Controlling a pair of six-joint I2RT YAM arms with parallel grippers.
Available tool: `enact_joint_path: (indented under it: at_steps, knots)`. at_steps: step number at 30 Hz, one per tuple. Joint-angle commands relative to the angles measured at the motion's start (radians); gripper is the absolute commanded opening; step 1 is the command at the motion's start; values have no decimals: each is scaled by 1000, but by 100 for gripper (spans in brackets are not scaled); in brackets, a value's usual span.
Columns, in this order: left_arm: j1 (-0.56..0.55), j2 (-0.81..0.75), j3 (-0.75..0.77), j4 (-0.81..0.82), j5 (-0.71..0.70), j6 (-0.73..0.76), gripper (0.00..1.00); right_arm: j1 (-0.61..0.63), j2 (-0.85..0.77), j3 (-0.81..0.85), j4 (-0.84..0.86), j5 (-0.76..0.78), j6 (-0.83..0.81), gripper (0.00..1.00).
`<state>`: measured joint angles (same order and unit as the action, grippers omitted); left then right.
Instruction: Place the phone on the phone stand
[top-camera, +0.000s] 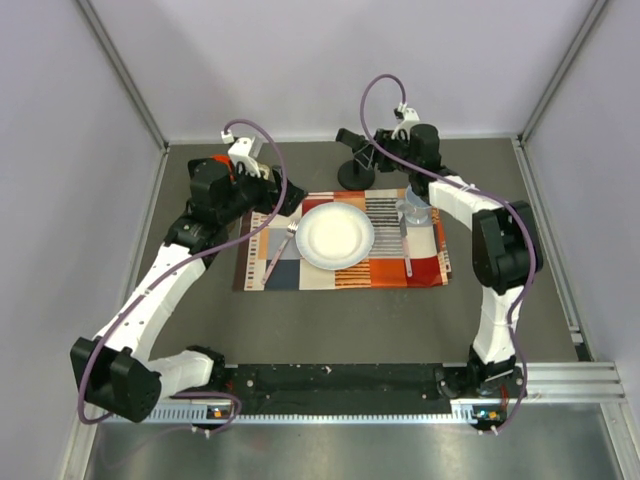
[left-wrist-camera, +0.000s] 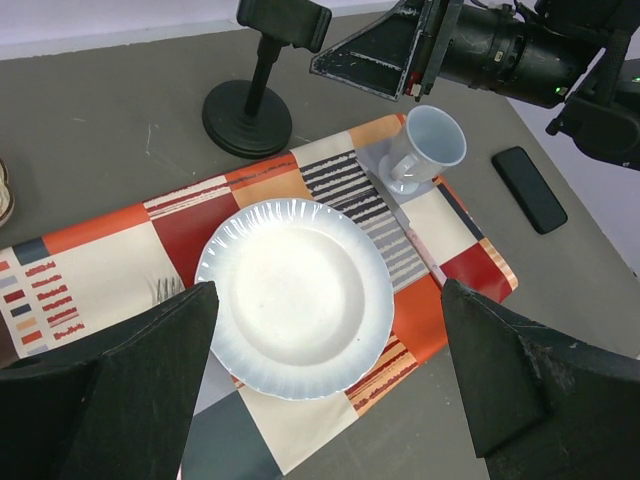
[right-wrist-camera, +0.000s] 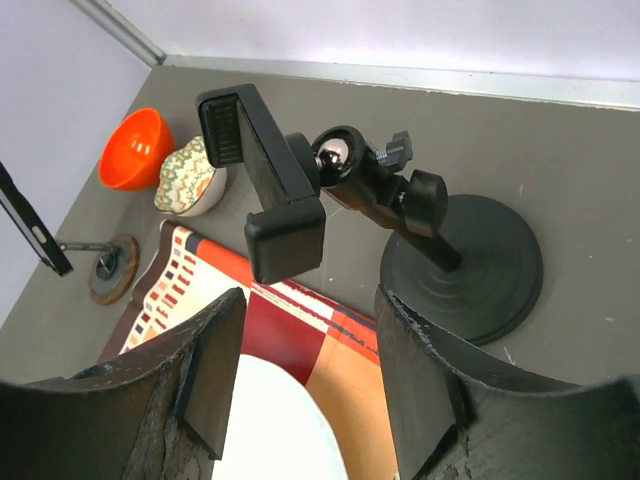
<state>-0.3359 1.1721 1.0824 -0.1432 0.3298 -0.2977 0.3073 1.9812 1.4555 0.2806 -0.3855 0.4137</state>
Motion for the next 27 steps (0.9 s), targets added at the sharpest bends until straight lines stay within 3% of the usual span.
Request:
enact_joint_path:
  at_steps: [1, 10, 22, 27]
  knots:
    - [-5, -5, 5, 40, 29, -18, 98, 4, 11, 62, 114, -33, 16, 54]
    - [-5, 3, 2, 44, 34, -26, 97, 4, 37, 81, 149, -42, 27, 60]
    - [-5, 20, 4, 44, 46, -29, 98, 4, 96, 151, 134, -67, 30, 45]
    - [-5, 32, 7, 40, 52, -34, 98, 4, 96, 164, 137, -90, 16, 19]
